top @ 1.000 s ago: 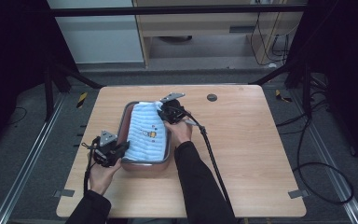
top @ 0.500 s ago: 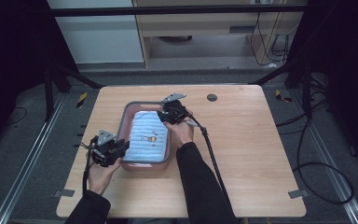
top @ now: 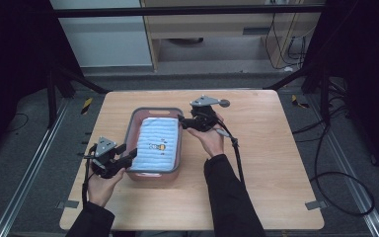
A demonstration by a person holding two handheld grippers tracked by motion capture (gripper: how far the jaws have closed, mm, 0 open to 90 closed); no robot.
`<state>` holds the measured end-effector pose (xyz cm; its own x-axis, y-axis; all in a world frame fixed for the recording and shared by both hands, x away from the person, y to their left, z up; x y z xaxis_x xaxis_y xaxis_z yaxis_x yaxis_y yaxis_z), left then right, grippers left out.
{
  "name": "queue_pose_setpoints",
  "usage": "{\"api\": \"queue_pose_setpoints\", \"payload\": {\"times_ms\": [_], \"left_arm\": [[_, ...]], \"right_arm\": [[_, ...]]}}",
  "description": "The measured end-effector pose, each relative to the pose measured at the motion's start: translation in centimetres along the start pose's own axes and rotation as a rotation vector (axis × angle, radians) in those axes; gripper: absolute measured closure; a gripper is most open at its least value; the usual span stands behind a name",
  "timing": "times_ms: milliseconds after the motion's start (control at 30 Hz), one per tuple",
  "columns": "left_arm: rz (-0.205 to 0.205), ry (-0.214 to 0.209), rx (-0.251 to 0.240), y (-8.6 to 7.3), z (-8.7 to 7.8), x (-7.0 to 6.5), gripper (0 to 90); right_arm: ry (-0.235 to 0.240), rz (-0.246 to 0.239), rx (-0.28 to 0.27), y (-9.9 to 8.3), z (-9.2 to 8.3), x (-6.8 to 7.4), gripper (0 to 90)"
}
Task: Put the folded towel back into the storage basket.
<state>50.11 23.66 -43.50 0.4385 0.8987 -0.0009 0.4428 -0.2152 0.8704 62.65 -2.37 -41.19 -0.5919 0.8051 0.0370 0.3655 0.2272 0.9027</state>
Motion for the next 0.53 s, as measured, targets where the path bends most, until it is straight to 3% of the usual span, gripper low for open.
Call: {"api": "queue_pose_setpoints", "payload": {"times_ms": [100, 533], "left_arm": [[-0.018, -0.003, -0.015, 0.2, -0.3, 0.5, 43.3], [-0.012, 0.008, -0.025, -0.1, -0.8, 2.2, 30.4]], "right_arm": [[-0.014, 0.011, -0.009, -0.5, -1.5, -0.9, 27.1], [-0.079, 0.064, -0.003, -4.6, -7.7, -5.2, 23.0]]}}
Point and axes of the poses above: each handheld gripper's, and its own axes: z roughly forward along the jaws, y roughly out of its top, x roughly to its left, the point moved 5 cm from there along z, roughly forward along the jaws, and after that the axes turned 2 degrees about z, right-handed, at the moved point
